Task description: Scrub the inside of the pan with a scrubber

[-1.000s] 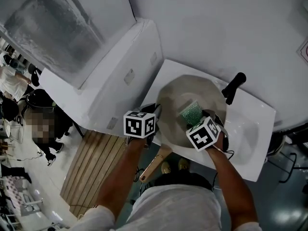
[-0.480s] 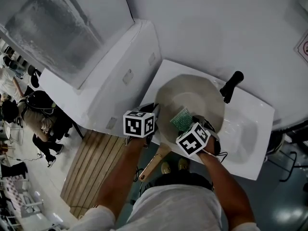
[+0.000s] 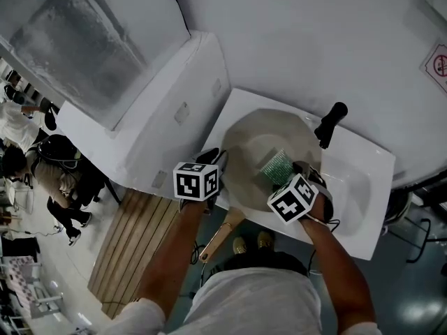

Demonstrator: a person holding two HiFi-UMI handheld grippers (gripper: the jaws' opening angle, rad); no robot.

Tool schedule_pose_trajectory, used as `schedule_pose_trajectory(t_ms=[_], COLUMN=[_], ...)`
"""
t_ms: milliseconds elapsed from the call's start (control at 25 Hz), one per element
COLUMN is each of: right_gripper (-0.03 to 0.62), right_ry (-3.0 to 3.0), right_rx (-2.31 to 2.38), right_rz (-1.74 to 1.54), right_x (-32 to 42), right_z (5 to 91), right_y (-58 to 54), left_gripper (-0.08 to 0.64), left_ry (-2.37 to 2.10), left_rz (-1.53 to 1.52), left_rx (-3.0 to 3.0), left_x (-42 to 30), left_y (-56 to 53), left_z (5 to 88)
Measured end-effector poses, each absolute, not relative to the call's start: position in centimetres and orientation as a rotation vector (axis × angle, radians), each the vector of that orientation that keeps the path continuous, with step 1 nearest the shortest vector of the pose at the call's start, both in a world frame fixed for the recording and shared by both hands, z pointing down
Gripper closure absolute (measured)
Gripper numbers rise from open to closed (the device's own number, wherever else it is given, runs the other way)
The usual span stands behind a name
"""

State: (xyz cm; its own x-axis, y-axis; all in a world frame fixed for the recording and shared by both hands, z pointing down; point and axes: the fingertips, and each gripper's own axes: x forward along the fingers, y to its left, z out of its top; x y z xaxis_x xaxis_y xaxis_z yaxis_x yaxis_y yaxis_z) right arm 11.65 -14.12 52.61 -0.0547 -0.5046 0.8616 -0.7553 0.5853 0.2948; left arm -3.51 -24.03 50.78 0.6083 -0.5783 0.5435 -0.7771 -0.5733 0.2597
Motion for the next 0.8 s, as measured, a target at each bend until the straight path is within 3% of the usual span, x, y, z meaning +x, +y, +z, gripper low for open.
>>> schedule_pose_trajectory(t_ms=[240, 800], right_gripper=[0.241, 0.241], right_ry=[-1.802, -2.345], right_rx=[1.11, 1.328], right_rz=[0.311, 0.2], right_x=[12.4, 9.5], right_z=[49.6, 33.7], right_y=[-14.7, -16.0], left_gripper=[0.405, 0.402], left_ry=[-1.124, -1.203], left_rz=[0.49, 0.059], left_rx=[2.405, 2.75], left_x=[-4.7, -4.1], left_y=[-24.0, -20.4], left_z=[47.5, 30.3])
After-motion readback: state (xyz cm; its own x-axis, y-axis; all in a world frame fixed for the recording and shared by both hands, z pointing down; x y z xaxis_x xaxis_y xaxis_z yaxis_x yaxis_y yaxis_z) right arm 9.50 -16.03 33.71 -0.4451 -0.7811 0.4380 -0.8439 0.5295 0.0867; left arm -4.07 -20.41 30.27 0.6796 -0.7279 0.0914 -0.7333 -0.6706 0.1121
